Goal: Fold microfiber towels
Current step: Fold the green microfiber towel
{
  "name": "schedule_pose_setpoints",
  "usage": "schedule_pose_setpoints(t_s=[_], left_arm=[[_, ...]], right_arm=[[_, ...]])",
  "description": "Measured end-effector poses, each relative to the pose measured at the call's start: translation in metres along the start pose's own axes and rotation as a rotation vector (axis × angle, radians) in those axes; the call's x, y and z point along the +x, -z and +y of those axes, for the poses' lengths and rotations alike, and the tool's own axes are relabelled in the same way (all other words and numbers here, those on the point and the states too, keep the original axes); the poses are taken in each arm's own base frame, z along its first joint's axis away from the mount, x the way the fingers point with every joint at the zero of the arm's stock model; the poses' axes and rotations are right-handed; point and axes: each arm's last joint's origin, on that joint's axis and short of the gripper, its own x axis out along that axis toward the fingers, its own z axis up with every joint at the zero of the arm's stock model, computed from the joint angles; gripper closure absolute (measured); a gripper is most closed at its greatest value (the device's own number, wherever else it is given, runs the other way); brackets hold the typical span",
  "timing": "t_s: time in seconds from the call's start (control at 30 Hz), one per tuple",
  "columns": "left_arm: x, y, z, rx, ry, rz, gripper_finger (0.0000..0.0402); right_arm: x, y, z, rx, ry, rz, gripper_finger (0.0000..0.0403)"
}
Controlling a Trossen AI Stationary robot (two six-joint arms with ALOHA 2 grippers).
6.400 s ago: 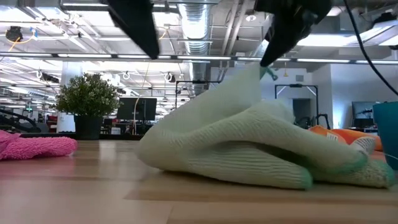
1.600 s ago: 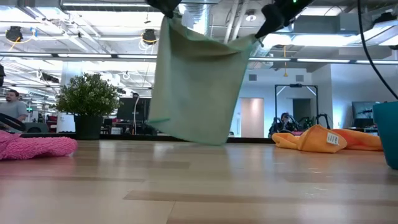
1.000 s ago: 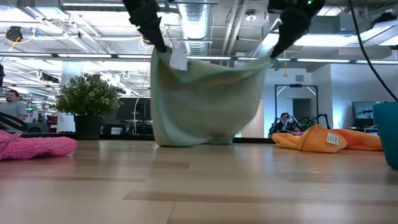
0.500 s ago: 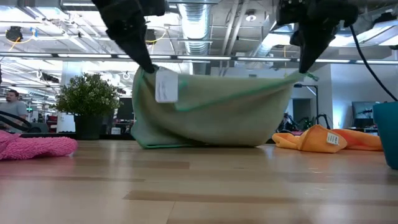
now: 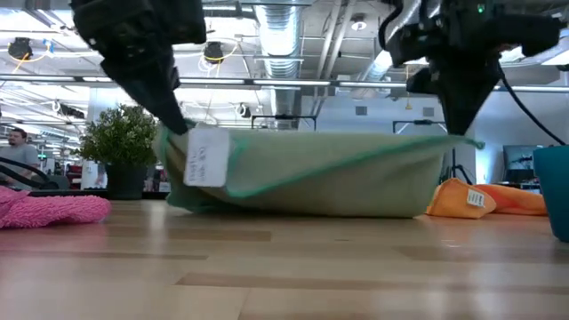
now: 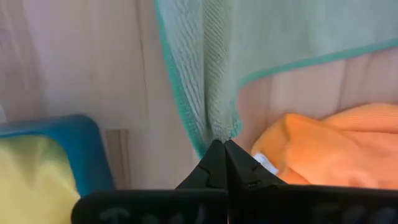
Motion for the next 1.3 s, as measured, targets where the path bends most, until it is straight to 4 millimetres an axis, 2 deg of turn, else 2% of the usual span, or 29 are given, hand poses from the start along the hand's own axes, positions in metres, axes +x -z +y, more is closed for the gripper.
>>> schedule_pose_setpoints(t_s=[0.23, 0.4, 0.6, 0.77, 1.0, 1.2, 1.3], left_arm=[[0.011, 0.02, -0.012, 0.006, 0.055, 0.029, 0.0401], [0.026, 0.032, -0.024, 0.033, 0.064, 0.072, 0.0401], [0.037, 0.039, -0.031, 0.057, 0.057, 0.095, 0.0398], [0.039, 0.04, -0.031, 0.012, 0.075, 0.12, 0.038], [0.039, 0.04, -0.032, 0.061, 0.092, 0.123, 0.0357], [0.039, 0.041, -0.032, 0.069, 0.099, 0.131, 0.0314], [0.039, 0.041, -0.033, 0.142, 0.124, 0.141, 0.0293]], right_arm=[[0.018, -0.006, 0.016, 0.001, 0.011, 0.06, 0.04], [0.018, -0.007, 0.027, -0.004, 0.005, 0.012, 0.04], [0.01, -0.004, 0.027, 0.009, -0.015, -0.067, 0.04], [0.007, -0.005, 0.024, 0.02, -0.022, -0.094, 0.04], [0.007, -0.004, 0.024, 0.02, -0.02, -0.089, 0.04], [0.007, -0.004, 0.024, 0.02, -0.02, -0.089, 0.04], [0.007, -0.004, 0.024, 0.02, -0.02, -0.089, 0.04]])
